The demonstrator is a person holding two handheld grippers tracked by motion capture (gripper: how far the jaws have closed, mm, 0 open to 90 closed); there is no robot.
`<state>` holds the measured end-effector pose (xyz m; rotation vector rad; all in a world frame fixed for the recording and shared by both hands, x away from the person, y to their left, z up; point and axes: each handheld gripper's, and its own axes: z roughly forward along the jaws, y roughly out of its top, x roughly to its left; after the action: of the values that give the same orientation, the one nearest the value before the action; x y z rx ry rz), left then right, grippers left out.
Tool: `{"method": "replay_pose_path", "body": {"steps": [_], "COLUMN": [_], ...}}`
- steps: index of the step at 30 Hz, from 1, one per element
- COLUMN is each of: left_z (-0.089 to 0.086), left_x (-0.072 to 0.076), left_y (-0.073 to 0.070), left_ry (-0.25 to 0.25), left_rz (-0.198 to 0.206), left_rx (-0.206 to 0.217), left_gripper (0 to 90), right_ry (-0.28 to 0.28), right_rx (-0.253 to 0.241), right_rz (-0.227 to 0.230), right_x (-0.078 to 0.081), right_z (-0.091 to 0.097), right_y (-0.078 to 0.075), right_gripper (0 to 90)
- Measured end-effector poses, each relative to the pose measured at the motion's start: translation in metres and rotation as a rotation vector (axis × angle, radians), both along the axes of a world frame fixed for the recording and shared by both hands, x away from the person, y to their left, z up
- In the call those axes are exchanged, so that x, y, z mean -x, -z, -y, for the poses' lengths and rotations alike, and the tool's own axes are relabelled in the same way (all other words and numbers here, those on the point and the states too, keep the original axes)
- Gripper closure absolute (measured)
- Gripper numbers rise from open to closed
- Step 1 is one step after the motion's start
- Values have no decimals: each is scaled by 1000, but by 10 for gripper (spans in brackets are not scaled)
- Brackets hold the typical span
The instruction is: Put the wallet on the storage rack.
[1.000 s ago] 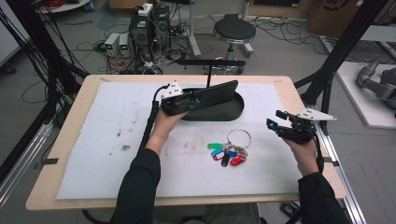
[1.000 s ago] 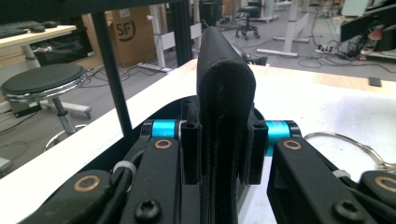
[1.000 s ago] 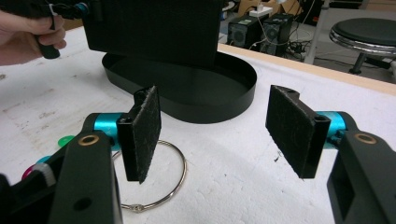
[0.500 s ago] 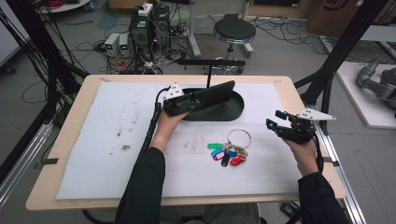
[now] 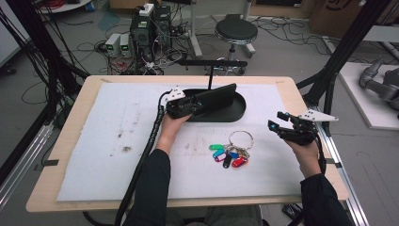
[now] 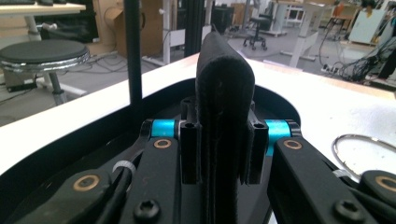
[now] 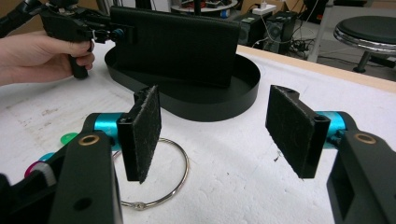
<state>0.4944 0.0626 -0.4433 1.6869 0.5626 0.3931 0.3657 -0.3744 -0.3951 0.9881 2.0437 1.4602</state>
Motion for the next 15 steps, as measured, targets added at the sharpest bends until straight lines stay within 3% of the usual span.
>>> {"method": "replay_pose_path", "body": {"steps": [14,15], "left_z": [-5,-6], "left_x": [0,-1], "left_y": [1,1], "left_ry": [-70,-80], "left_rz": [-33,-38], "left_rx": [-134,-129], "left_gripper": [675,662], "right_ry": [-2,-2], "right_rx": [-4,-3], "right_rz": [4,4], "right_x": [0,0], "right_z": [0,0], "right_y": [0,0], "right_gripper": [369,369]}}
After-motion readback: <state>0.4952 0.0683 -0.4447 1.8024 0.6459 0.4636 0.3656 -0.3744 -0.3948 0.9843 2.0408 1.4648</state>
